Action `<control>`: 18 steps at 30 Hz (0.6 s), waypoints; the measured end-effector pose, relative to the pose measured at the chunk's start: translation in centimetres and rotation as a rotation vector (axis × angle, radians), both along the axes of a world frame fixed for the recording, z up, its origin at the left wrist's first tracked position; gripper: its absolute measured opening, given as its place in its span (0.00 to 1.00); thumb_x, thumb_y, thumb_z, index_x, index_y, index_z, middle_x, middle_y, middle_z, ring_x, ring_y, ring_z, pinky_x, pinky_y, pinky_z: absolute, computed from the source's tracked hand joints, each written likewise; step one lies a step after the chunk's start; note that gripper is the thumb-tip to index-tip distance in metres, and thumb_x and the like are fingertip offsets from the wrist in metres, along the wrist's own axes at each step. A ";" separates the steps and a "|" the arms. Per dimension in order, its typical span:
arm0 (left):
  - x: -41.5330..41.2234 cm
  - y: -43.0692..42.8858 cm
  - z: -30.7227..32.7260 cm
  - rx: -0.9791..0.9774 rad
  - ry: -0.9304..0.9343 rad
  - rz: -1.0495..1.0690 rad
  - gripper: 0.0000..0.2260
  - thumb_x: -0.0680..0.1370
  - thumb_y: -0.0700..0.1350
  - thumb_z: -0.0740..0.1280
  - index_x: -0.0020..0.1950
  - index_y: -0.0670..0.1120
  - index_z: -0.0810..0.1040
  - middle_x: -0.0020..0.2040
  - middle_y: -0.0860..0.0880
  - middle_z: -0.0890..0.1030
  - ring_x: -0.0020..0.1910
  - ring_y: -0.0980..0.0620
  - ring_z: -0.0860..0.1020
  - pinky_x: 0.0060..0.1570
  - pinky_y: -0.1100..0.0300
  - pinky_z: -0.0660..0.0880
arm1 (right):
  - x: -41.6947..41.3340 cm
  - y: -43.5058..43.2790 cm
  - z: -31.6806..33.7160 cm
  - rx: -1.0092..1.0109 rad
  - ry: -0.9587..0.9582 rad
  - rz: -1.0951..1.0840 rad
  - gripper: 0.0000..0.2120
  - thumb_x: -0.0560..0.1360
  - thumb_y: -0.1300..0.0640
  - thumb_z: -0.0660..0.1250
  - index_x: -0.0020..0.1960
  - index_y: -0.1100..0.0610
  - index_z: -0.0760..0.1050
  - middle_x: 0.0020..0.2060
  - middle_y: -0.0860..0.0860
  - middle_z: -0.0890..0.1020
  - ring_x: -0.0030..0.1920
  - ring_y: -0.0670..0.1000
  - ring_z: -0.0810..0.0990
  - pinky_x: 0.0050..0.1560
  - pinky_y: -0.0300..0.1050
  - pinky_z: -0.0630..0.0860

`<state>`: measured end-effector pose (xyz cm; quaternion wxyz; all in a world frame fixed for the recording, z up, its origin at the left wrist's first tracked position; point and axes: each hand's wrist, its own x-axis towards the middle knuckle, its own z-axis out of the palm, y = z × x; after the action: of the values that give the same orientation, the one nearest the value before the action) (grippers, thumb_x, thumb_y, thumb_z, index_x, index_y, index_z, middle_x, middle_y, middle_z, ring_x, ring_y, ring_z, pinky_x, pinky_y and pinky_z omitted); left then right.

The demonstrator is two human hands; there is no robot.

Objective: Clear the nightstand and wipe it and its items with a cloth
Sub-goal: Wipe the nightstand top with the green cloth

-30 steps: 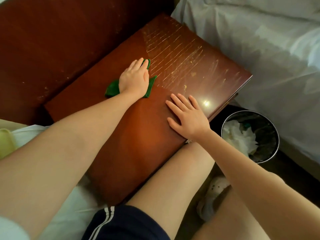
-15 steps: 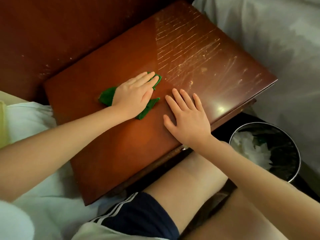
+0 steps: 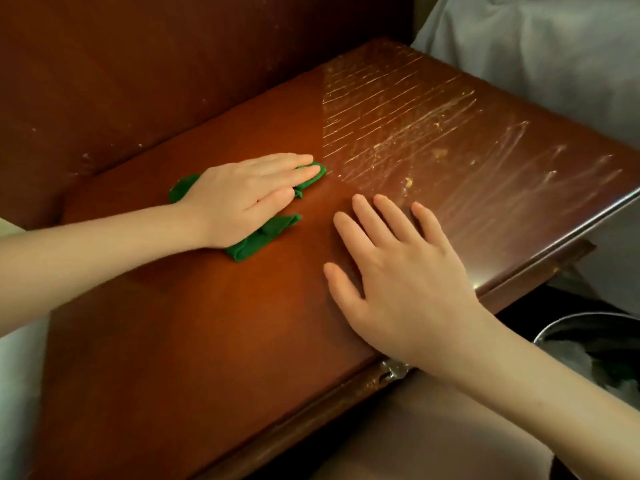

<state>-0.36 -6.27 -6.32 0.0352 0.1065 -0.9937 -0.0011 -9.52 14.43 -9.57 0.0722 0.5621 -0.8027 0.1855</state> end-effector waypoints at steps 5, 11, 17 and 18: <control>-4.1 -4.8 0.5 -0.045 -0.026 0.150 0.19 0.83 0.52 0.48 0.74 0.58 0.60 0.75 0.58 0.60 0.73 0.59 0.57 0.69 0.55 0.59 | 0.2 -0.4 0.9 0.098 -0.010 -0.026 0.27 0.74 0.44 0.50 0.61 0.56 0.76 0.61 0.57 0.79 0.62 0.60 0.76 0.60 0.63 0.71; -10.1 -9.2 0.1 -0.017 0.009 0.301 0.19 0.83 0.53 0.48 0.74 0.59 0.62 0.75 0.58 0.61 0.74 0.52 0.61 0.71 0.51 0.58 | -0.3 0.0 1.5 0.233 -0.071 0.010 0.33 0.72 0.37 0.35 0.76 0.45 0.48 0.77 0.46 0.50 0.76 0.49 0.46 0.74 0.51 0.43; -11.4 -9.1 0.2 -0.024 0.018 0.361 0.19 0.83 0.54 0.46 0.74 0.59 0.61 0.75 0.56 0.62 0.73 0.48 0.63 0.70 0.49 0.59 | -0.1 -0.2 2.0 0.245 -0.104 0.018 0.27 0.79 0.39 0.45 0.76 0.46 0.51 0.77 0.46 0.52 0.76 0.48 0.46 0.74 0.51 0.42; -11.2 -9.0 0.1 -0.025 0.013 0.348 0.19 0.83 0.54 0.46 0.74 0.59 0.61 0.75 0.57 0.62 0.73 0.48 0.62 0.70 0.50 0.59 | -0.1 -0.2 2.0 0.239 -0.112 0.019 0.27 0.79 0.40 0.47 0.76 0.46 0.51 0.77 0.46 0.53 0.76 0.48 0.47 0.74 0.51 0.42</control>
<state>-11.53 -15.27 -6.22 0.0425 0.2764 -0.9600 0.0165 -9.60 14.28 -7.53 -0.0422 0.5631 -0.8165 0.1203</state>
